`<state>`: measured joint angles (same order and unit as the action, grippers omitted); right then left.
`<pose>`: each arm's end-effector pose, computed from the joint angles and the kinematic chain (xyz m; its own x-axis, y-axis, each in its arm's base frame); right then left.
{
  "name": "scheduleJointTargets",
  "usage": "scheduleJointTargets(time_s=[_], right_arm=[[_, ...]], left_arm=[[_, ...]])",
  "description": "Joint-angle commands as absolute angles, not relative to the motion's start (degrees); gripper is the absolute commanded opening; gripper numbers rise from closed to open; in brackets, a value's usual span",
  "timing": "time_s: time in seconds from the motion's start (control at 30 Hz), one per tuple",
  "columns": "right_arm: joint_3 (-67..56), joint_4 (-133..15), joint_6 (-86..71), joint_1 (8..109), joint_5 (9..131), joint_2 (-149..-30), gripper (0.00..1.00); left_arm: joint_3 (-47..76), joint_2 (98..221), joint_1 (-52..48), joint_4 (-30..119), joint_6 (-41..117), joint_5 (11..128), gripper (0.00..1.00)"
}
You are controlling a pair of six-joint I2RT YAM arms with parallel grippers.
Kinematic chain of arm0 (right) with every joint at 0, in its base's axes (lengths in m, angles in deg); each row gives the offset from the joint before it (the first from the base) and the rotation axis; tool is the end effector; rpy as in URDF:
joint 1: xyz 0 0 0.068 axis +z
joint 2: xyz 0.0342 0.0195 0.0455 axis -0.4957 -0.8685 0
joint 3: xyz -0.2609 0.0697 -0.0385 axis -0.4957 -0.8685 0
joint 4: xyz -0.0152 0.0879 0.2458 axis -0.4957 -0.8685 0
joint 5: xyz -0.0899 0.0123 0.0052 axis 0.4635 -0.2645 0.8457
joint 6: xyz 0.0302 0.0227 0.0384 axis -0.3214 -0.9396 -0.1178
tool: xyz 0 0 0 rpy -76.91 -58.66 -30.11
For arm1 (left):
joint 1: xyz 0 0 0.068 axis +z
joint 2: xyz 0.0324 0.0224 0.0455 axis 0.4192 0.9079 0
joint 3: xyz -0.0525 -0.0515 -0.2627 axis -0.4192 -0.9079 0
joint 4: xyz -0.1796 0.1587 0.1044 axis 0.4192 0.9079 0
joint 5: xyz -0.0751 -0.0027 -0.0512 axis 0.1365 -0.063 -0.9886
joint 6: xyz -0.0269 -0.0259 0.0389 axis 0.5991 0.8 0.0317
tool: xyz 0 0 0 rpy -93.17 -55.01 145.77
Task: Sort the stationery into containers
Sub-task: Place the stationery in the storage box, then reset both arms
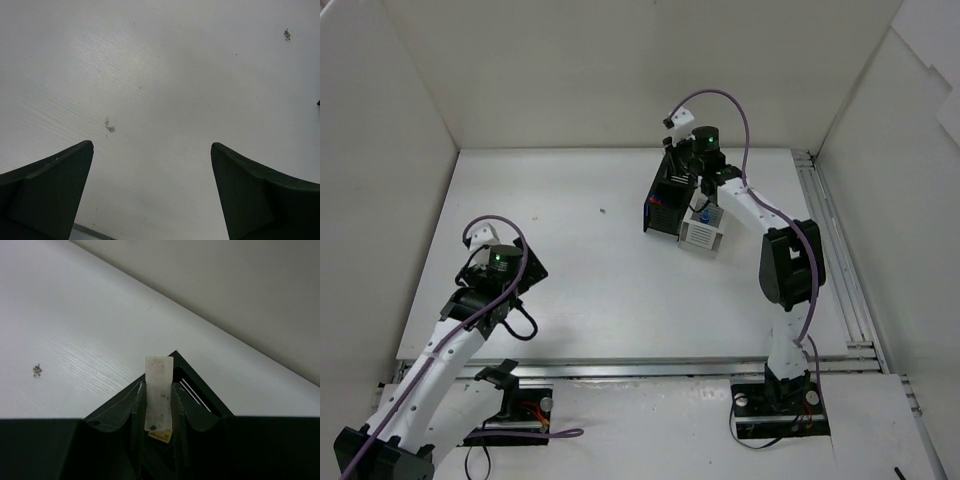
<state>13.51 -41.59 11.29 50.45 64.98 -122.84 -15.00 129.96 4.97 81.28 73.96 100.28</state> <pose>0.4542 0.1801 0.3200 0.0647 -0.1968 -0.9783 -0.5430 0.8156 -0.1999 0.1627 -0.0441 0.2834 -0.4090 -0.5765 -0.7074 -0.4037 0.8095 -0.4263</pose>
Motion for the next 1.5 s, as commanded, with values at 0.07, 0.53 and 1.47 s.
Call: scheduleJointTargets(time_s=[0.07,0.53,1.47], right_arm=[[18.37,-42.77,13.39,49.93,62.92,-124.84,0.03],[13.45,-40.39,13.83,47.73,66.35,-120.47,0.70],[-42.88,-60.23,-21.93,46.77,110.21,-45.76,0.98]], left_arm=[[-11.76,133.55,7.73,75.76,70.18,96.28,1.00],[-13.25,134.17,11.33,73.83,68.60,91.36,1.00],[-10.96,123.18,11.33,69.17,58.31,91.01,1.00]])
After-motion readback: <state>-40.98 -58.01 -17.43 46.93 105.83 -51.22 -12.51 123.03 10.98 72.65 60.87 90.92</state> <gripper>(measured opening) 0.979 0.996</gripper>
